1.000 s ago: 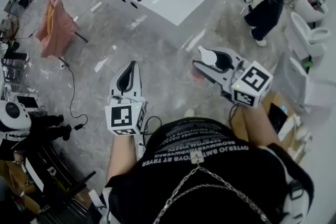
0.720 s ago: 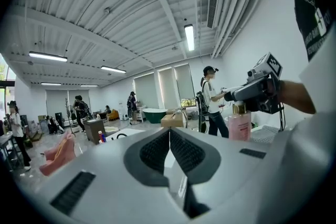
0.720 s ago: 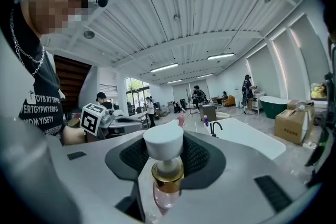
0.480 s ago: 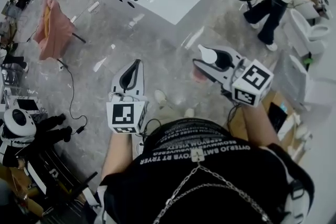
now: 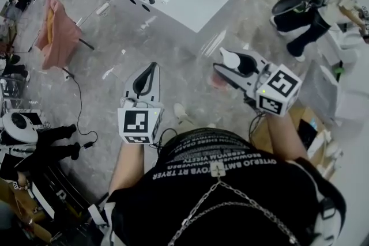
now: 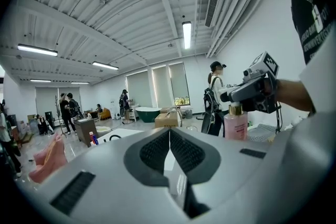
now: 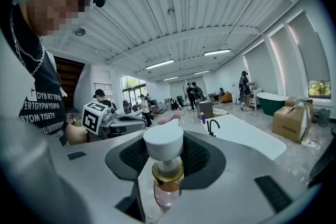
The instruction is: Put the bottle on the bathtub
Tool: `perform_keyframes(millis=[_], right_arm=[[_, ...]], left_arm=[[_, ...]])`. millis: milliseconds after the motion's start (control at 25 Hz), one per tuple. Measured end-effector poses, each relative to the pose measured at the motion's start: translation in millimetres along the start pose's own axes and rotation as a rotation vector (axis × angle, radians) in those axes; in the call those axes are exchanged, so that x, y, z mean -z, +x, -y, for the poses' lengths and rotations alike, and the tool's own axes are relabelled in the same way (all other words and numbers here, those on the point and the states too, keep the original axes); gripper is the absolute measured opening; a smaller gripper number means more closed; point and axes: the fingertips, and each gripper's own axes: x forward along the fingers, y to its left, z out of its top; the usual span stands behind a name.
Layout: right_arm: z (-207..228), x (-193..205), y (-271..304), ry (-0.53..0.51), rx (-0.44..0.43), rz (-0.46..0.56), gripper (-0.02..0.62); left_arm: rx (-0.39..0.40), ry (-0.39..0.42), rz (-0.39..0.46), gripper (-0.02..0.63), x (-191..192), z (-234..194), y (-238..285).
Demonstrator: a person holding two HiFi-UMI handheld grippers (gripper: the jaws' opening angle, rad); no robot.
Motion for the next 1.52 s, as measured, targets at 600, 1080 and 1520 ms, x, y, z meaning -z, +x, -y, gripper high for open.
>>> perform_keyframes(millis=[600,1080,1520], right_arm=[[52,-32,120,0.015,-0.011,-0.014,0.153],[64,-42,185,0.026,0.004,-0.015,0.153],[59,-52,221,0.025,0.057,-0.012,0.153]], left_arm=[[0.009,-0.016,-0.027,0.006,13,-109,66],[0.000,-0.072,-0.025,0.006,35,-174,81],[0.039,-0.086,0.021,0.006,40,-212,90]])
